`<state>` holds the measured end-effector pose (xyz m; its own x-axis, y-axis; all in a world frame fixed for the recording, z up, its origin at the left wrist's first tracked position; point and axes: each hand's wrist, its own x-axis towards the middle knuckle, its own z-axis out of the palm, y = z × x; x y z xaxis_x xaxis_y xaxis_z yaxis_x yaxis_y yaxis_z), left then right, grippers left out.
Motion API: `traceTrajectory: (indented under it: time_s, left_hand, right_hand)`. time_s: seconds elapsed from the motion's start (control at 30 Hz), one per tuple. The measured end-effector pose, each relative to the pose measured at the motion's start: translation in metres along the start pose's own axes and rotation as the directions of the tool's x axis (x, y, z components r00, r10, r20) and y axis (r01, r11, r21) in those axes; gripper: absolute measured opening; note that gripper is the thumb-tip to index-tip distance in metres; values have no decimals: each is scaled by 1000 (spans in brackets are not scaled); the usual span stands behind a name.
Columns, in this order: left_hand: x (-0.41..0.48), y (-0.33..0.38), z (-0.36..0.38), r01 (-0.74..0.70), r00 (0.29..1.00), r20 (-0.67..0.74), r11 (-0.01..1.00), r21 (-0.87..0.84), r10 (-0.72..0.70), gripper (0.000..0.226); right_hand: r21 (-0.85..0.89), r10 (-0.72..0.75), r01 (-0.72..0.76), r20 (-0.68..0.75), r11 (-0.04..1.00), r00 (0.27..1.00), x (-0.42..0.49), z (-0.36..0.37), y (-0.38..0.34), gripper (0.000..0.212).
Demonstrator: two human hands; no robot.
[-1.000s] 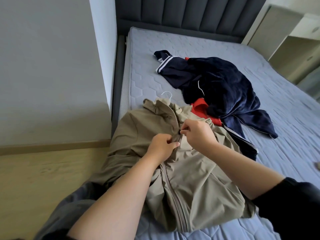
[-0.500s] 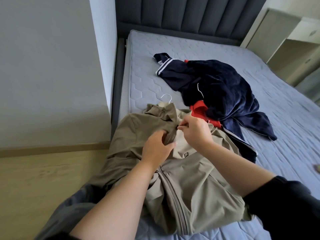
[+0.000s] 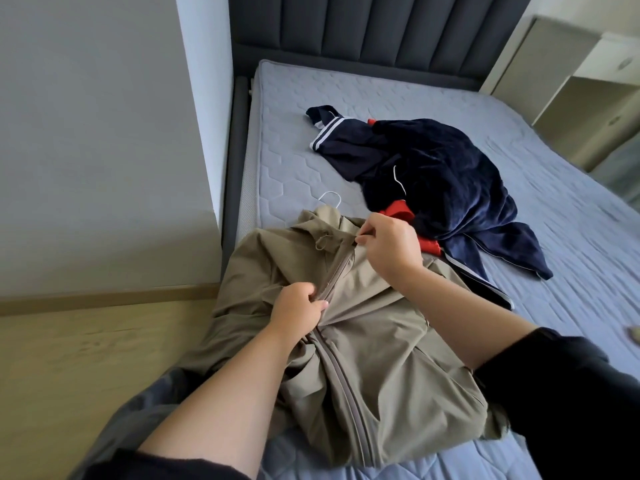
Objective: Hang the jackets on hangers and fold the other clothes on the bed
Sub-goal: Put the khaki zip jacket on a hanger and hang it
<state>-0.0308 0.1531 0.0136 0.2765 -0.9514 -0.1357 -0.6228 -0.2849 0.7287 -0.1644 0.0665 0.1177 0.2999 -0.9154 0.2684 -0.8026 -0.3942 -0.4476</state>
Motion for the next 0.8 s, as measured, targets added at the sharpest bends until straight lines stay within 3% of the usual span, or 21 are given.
traceTrajectory:
  time_s: [0.2,0.33,0.53,0.63,0.8]
  left_hand:
    - [-2,-9,6,23,997,69,999,47,-26,45]
    - [5,-10,8,4,990,141,991,131,-22,44]
    - [25,5,2,89,991,-84,988,-123,-100,17]
    - [42,1,-5,97,978,-171,984,-149,-122,25]
    - [64,-15,-2,196,952,-182,945,-261,-247,20]
  right_hand:
    - [-13,16,-16,-41,1000,999,-7,20,11,5]
    - [63,113,-120,98,991,989,3,34,16,4]
    - [-13,175,-177,217,984,960,33,39,49,29]
    - [-70,220,-210,224,975,949,42,52,67,37]
    - [-159,432,-402,279,902,858,56,74,95,49]
